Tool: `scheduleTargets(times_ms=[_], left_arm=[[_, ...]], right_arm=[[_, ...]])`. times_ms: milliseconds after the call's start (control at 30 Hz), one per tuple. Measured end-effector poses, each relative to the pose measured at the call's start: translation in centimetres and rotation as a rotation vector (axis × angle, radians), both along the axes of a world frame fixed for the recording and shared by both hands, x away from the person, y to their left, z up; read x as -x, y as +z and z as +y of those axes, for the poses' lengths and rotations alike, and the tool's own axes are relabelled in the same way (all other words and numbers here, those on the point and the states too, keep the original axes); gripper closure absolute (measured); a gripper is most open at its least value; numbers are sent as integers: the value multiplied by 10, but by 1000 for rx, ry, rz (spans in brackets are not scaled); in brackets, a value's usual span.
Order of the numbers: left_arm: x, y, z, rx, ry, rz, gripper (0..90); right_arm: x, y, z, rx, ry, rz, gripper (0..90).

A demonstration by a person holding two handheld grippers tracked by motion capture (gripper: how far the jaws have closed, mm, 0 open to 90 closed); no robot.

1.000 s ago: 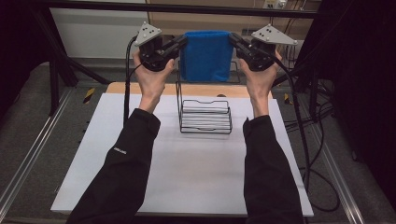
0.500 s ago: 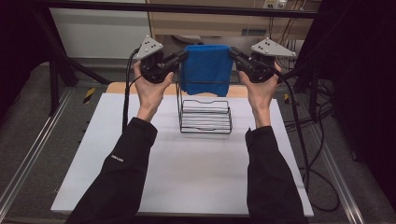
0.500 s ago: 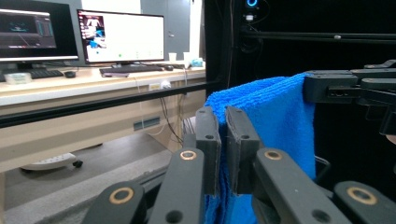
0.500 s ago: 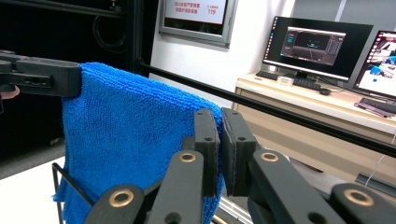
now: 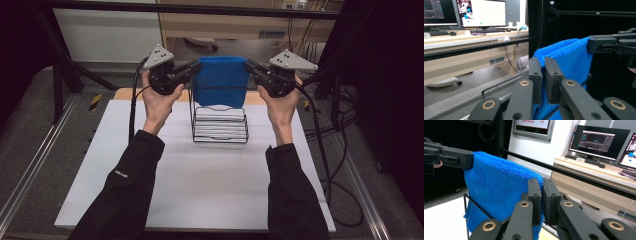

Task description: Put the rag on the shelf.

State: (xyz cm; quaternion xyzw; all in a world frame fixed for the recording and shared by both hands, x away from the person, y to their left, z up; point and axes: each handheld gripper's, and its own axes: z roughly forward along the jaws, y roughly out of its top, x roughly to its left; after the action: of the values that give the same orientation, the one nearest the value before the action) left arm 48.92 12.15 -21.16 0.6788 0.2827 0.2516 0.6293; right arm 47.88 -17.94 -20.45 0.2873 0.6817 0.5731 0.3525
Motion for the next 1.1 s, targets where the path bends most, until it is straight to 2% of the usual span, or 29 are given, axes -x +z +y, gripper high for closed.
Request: scheduleTargets(times_ms=[333,500,700,1100], left_arm=[[9,-6,-1,-34,-35,5,839],[11,-8,-1,-38,-39,20,837],[16,-11,0,-61,-51,19,838],[22,-25,0,-94,-50,44,827]], right_arm=[[14,-1,-7,19,21,11,862],[19,-4,-6,43,29,20,861],[23,-8,-8,52,37,33,860],[30,-17,-7,97,56,73,857]])
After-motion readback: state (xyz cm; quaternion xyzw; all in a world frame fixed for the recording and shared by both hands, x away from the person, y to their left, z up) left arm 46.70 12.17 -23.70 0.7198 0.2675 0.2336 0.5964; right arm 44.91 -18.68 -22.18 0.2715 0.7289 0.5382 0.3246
